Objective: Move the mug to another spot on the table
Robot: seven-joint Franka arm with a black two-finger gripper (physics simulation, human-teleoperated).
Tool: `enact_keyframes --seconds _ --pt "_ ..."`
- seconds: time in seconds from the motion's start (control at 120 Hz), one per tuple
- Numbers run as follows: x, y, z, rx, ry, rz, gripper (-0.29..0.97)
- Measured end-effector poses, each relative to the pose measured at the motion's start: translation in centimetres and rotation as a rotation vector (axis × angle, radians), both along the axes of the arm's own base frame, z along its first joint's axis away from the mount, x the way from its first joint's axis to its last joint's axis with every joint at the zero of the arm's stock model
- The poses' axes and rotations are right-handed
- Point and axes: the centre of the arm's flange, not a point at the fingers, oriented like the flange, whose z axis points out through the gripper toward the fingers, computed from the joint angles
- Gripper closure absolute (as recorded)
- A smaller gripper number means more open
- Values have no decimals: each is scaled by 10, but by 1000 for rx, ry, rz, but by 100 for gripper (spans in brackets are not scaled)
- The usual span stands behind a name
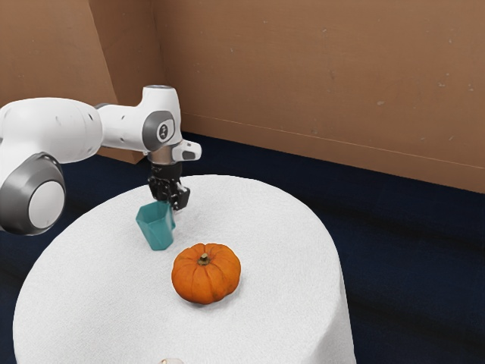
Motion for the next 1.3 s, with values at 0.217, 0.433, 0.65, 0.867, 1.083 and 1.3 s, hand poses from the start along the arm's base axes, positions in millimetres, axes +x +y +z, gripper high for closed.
enact_keyframes --seconds 0.217,0.433,0.65,0.867,1.083,1.3 --pt "1 1 3 17 -4 27 59" --pt "18 -18 45 57 -52 -5 63" --pt "18 -39 70 113 -26 -33 65" --pt "-21 -15 66 164 115 35 66" --pt "-100 -22 55 143 211 75 66" --pt "-110 -52 37 125 211 112 71"
